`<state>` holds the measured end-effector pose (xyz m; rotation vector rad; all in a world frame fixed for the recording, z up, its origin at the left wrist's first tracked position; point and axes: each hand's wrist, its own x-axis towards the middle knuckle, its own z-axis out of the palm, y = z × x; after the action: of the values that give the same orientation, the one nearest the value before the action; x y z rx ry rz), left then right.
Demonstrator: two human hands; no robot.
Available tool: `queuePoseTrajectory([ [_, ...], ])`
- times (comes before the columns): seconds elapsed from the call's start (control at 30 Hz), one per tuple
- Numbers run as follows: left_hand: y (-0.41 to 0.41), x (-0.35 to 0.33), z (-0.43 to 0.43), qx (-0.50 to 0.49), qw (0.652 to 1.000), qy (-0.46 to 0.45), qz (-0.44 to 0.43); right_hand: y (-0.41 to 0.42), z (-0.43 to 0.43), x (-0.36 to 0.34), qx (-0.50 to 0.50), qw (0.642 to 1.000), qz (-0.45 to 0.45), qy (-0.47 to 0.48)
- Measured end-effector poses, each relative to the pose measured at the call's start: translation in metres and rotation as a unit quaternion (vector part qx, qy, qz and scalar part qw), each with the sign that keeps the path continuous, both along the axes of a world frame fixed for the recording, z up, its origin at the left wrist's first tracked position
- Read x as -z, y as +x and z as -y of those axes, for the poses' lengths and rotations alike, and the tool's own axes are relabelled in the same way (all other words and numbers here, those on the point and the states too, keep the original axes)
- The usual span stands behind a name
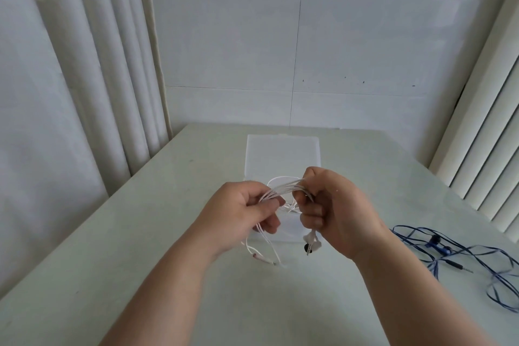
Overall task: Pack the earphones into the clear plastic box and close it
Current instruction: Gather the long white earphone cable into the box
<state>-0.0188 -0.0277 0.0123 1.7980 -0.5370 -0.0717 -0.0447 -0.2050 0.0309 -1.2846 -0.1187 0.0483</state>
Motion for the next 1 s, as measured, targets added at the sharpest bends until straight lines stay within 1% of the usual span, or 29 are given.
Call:
queuePoseTrajectory([
  [0.07,0.001,-0.001,-0.003,-0.009,0.999,-0.038,-0.025,0.001,-0.001,0.001,0.019,1.000,-0.011,0.006],
  [0.1,0.001,-0.002,-0.004,-0.011,0.998,-0.057,-0.036,0.001,-0.002,0.000,0.033,0.999,-0.009,-0.012],
  [0.17,0.003,-0.002,-0.005,-0.022,0.996,-0.073,-0.040,0.001,-0.002,0.001,0.055,0.997,0.003,-0.060],
  [0.27,0.005,-0.001,-0.007,-0.029,0.997,-0.069,-0.027,0.001,0.003,0.005,0.054,0.987,0.019,-0.149],
  [0.33,0.007,0.000,-0.009,-0.032,0.998,-0.056,-0.018,0.002,0.005,0.005,0.041,0.970,0.035,-0.238],
  [0.4,0.008,0.000,-0.010,-0.042,0.998,-0.044,-0.014,0.000,0.008,0.004,0.031,0.940,0.052,-0.337],
  [0.47,0.008,0.000,-0.011,-0.042,0.998,-0.050,-0.022,-0.004,0.010,0.001,-0.005,0.916,0.064,-0.396],
  [0.57,0.011,0.000,-0.016,-0.032,0.996,-0.069,-0.045,-0.009,0.011,-0.002,-0.102,0.910,0.063,-0.396],
  [0.67,0.013,0.002,-0.019,-0.045,0.996,-0.066,-0.050,-0.009,0.013,-0.002,-0.115,0.916,0.056,-0.379],
  [0.77,0.015,0.003,-0.022,-0.054,0.994,-0.082,-0.046,-0.006,0.014,0.000,-0.089,0.920,0.024,-0.381],
  [0.83,0.015,0.002,-0.023,-0.048,0.994,-0.084,-0.047,-0.004,0.012,0.001,-0.048,0.915,0.009,-0.401],
  [0.9,0.016,0.003,-0.023,-0.048,0.995,-0.073,-0.045,-0.003,0.011,0.000,0.000,0.906,0.020,-0.423],
  [1.0,0.015,0.004,-0.021,-0.047,0.997,-0.047,-0.044,-0.002,0.009,0.001,0.047,0.894,0.056,-0.443],
])
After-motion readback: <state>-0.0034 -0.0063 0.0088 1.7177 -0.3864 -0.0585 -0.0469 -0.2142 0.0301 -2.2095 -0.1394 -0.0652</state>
